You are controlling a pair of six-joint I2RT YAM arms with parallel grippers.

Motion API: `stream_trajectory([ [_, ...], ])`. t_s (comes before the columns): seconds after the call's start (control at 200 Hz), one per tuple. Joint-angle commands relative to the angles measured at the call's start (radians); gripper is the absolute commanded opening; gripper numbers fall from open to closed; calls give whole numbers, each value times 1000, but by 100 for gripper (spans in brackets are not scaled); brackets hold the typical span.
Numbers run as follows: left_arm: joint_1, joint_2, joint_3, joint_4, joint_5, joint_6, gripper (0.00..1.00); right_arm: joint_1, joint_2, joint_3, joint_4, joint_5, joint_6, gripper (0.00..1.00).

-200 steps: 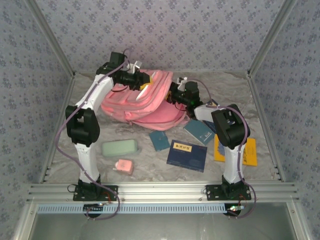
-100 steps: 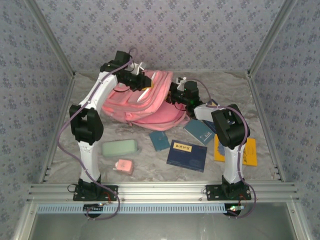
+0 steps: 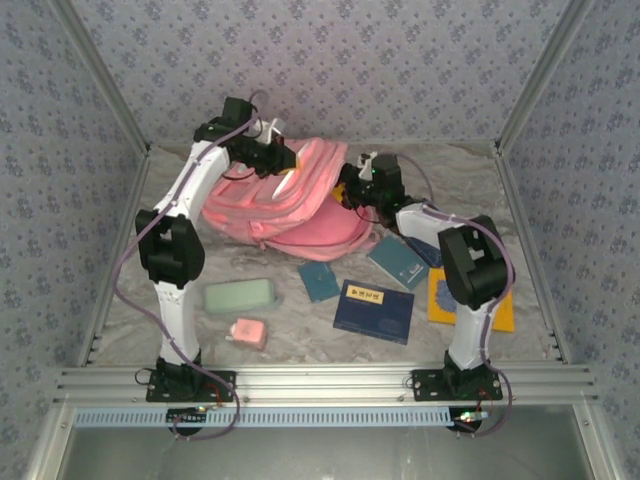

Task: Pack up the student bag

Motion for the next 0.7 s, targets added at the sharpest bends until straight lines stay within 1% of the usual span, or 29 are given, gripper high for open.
stream_trajectory([
  [0.0,40,-102,16,140,53,-79,0,-4,-144,21,-276,82,-246,75],
  [0.065,45,-97,48,140,61,-90,0,-5,-188,20,-411,155,-314,79],
  [0.155,46,-83,77,140,66,-98,0,-3,-248,13,-550,246,-390,82],
  [0.225,46,-73,85,140,70,-98,0,-5,-299,-12,-590,291,-435,83],
  [0.245,47,-70,83,140,69,-97,0,-5,-316,-53,-586,296,-446,83],
  [0.33,46,-65,64,140,70,-96,0,-3,-382,-111,-581,314,-506,83],
  [0.355,46,-66,50,165,69,-102,0,-3,-397,-120,-584,309,-561,82],
  [0.405,46,-71,22,204,74,-117,0,-3,-426,-139,-574,259,-623,82],
  [0.475,45,-71,-17,282,92,-173,0,16,-464,-170,-530,181,-706,76],
  [0.53,44,-65,-27,323,104,-205,0,78,-492,-178,-537,164,-830,74],
  [0.59,41,-59,-29,335,103,-215,0,192,-515,-196,-550,158,-1044,73],
  [0.655,36,-52,-35,338,105,-218,0,331,-533,-233,-541,178,-1252,76],
  [0.695,33,-50,-43,339,107,-221,0,407,-532,-256,-524,157,-1353,77],
])
